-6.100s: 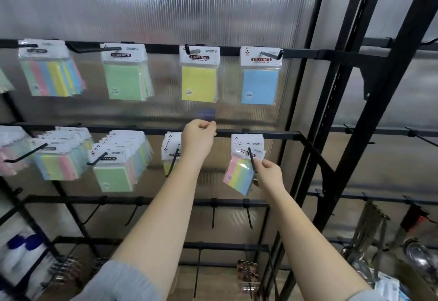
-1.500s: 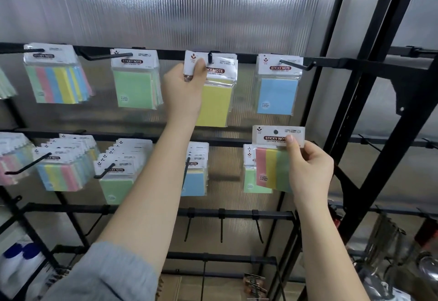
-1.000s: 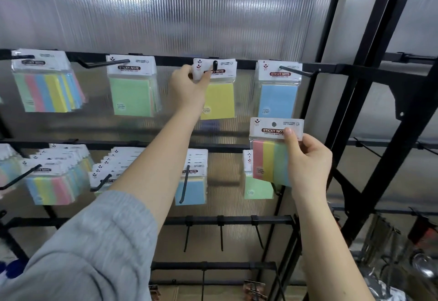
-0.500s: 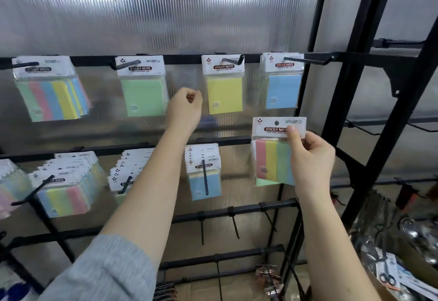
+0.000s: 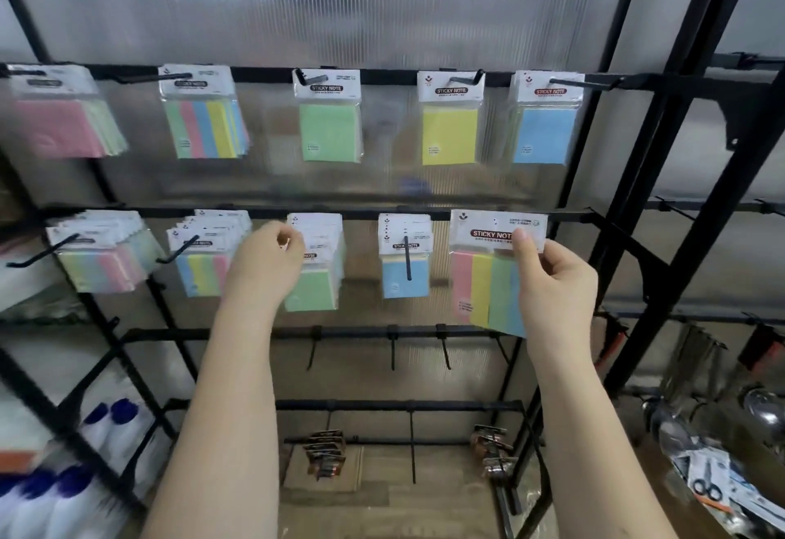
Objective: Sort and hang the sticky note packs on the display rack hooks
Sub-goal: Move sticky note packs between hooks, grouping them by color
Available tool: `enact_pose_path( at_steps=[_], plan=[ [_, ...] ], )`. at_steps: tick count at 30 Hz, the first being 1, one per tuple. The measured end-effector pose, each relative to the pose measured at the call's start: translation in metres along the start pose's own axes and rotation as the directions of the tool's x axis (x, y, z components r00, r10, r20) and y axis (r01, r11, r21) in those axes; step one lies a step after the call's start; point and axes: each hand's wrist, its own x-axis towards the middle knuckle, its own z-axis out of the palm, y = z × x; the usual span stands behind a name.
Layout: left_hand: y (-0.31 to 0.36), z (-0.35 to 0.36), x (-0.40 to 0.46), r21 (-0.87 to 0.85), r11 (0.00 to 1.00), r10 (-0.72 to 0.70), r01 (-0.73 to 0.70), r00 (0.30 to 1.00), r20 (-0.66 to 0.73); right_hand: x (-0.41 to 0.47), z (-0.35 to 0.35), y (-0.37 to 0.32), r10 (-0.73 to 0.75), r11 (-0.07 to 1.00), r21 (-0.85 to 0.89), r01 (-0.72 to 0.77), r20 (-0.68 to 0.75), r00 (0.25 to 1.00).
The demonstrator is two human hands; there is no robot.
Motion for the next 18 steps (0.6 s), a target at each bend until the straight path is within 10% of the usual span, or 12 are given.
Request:
enact_pose_path(
  at_steps=[18],
  plan=[
    [-0.113,-0.092,-0.059,0.116,0.978,-0.183,0.175,0.981,0.064,-0.105,0.05,-0.035,0.09,0.991,0.083,-0.108,0.196,0.976]
  ],
)
